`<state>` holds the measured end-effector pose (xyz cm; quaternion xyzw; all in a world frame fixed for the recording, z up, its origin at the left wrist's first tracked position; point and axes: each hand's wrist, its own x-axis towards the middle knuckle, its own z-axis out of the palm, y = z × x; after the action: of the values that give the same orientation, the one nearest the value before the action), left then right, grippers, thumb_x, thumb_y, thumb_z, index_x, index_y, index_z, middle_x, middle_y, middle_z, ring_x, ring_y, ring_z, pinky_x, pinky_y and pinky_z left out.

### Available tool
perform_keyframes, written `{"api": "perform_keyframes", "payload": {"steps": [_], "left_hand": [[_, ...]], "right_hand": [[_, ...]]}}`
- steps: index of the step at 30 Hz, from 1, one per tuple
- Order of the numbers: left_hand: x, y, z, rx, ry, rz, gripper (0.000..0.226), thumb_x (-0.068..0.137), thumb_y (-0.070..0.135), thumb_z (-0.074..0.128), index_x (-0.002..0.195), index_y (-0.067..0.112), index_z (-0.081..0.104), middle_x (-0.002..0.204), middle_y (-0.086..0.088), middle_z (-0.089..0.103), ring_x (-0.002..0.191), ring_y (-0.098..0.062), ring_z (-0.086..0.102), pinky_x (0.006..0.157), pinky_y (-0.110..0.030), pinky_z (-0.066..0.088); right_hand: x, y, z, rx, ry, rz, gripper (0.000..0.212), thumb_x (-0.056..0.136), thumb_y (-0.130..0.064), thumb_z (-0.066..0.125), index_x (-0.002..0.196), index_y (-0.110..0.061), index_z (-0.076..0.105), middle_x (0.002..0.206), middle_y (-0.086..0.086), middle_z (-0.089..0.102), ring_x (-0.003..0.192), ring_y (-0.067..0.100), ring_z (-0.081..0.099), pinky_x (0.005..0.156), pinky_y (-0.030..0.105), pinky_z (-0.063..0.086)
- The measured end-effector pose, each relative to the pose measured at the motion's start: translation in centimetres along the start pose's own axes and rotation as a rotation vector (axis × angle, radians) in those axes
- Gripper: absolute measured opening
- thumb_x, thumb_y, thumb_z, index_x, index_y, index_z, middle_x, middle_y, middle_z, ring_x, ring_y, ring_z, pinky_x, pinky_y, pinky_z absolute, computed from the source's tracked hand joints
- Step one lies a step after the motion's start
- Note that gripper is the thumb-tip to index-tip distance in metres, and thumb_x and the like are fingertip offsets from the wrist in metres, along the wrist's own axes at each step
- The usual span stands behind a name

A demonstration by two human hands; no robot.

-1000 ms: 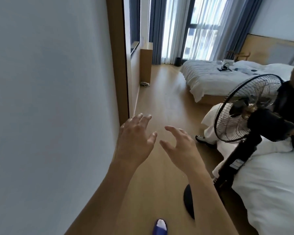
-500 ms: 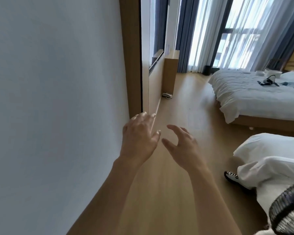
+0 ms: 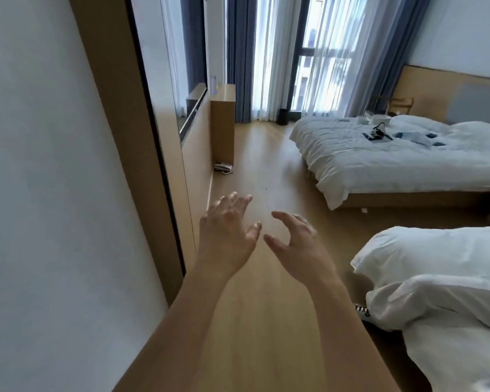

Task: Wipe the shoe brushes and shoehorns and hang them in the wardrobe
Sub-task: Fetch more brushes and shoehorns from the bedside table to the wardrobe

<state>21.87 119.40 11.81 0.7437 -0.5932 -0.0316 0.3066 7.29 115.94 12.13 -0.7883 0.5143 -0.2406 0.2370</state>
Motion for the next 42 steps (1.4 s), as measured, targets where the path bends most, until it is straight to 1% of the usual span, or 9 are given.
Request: {"api": "perform_keyframes", "payload": {"steps": [6, 12, 17, 20, 24, 28, 33, 38, 42], "left_hand": [[13.9, -1.8, 2.8, -0.01, -0.021, 0.095, 0.056, 0.093, 0.041, 0.06, 0.145, 0.03, 0.043, 0.155, 0.001, 0.039, 0.141, -0.023, 0.036, 0.113, -0.042, 0.029], [24.0, -2.1, 8.9, -0.044, -0.083, 0.141, 0.056, 0.09, 0.04, 0.064, 0.143, 0.027, 0.048, 0.153, -0.002, 0.042, 0.141, -0.023, 0.036, 0.113, -0.042, 0.031], [33.0, -2.1, 14.2, -0.027, -0.073, 0.137, 0.056, 0.09, 0.041, 0.064, 0.142, 0.028, 0.049, 0.154, -0.004, 0.041, 0.141, -0.025, 0.035, 0.112, -0.044, 0.032], [38.9, -1.6, 17.0, 0.002, -0.065, 0.106, 0.056, 0.09, 0.041, 0.064, 0.142, 0.029, 0.048, 0.155, -0.003, 0.038, 0.142, -0.025, 0.033, 0.112, -0.045, 0.032], [47.1, 0.9, 19.9, 0.022, -0.071, 0.069, 0.057, 0.091, 0.043, 0.062, 0.144, 0.031, 0.045, 0.157, -0.001, 0.035, 0.143, -0.025, 0.031, 0.112, -0.044, 0.03], [54.6, 4.1, 22.9, 0.009, -0.044, 0.087, 0.056, 0.092, 0.042, 0.061, 0.145, 0.03, 0.045, 0.157, -0.001, 0.036, 0.143, -0.024, 0.031, 0.113, -0.044, 0.03], [61.5, 7.5, 28.9, -0.022, -0.105, 0.121, 0.057, 0.091, 0.042, 0.063, 0.144, 0.029, 0.047, 0.156, -0.002, 0.037, 0.143, -0.024, 0.033, 0.114, -0.042, 0.029], [68.5, 11.9, 36.0, -0.094, -0.19, 0.227, 0.057, 0.09, 0.041, 0.064, 0.143, 0.028, 0.047, 0.155, 0.0, 0.038, 0.139, -0.025, 0.037, 0.111, -0.044, 0.031], [75.1, 15.8, 42.0, -0.184, -0.264, 0.346, 0.058, 0.09, 0.04, 0.065, 0.144, 0.027, 0.047, 0.155, -0.001, 0.038, 0.142, -0.025, 0.035, 0.114, -0.043, 0.031]], "right_hand": [[11.8, 1.2, 0.4, -0.019, 0.062, 0.106, 0.052, 0.095, -0.04, 0.06, 0.145, -0.031, 0.047, 0.147, -0.006, 0.048, 0.136, 0.015, 0.043, 0.114, 0.037, 0.035], [21.2, 5.5, 0.7, -0.01, 0.084, 0.222, 0.053, 0.095, -0.042, 0.059, 0.145, -0.032, 0.046, 0.15, -0.004, 0.046, 0.138, 0.016, 0.042, 0.114, 0.041, 0.037], [31.0, 10.2, 0.7, 0.025, 0.095, 0.229, 0.053, 0.094, -0.042, 0.061, 0.145, -0.032, 0.047, 0.149, -0.002, 0.047, 0.137, 0.017, 0.043, 0.113, 0.042, 0.038], [37.6, 13.1, 0.2, 0.05, 0.083, 0.211, 0.052, 0.094, -0.04, 0.061, 0.144, -0.029, 0.048, 0.148, 0.0, 0.048, 0.137, 0.018, 0.043, 0.113, 0.042, 0.036], [46.3, 16.3, -2.1, 0.066, 0.045, 0.177, 0.052, 0.095, -0.04, 0.061, 0.144, -0.029, 0.048, 0.146, 0.0, 0.049, 0.135, 0.018, 0.044, 0.113, 0.041, 0.036], [54.0, 19.5, -5.0, 0.076, 0.055, 0.161, 0.051, 0.095, -0.04, 0.06, 0.144, -0.03, 0.048, 0.147, -0.001, 0.048, 0.137, 0.017, 0.041, 0.115, 0.04, 0.034], [59.9, 25.1, -7.6, 0.07, 0.071, 0.208, 0.053, 0.095, -0.04, 0.06, 0.145, -0.03, 0.046, 0.149, -0.001, 0.046, 0.139, 0.016, 0.04, 0.116, 0.041, 0.033], [65.3, 31.5, -10.9, 0.048, 0.154, 0.308, 0.053, 0.095, -0.038, 0.062, 0.145, -0.029, 0.048, 0.147, -0.001, 0.049, 0.137, 0.016, 0.043, 0.115, 0.04, 0.035], [70.0, 36.6, -13.8, 0.02, 0.247, 0.41, 0.053, 0.094, -0.038, 0.063, 0.144, -0.029, 0.049, 0.147, 0.0, 0.049, 0.134, 0.017, 0.046, 0.112, 0.038, 0.04]]}}
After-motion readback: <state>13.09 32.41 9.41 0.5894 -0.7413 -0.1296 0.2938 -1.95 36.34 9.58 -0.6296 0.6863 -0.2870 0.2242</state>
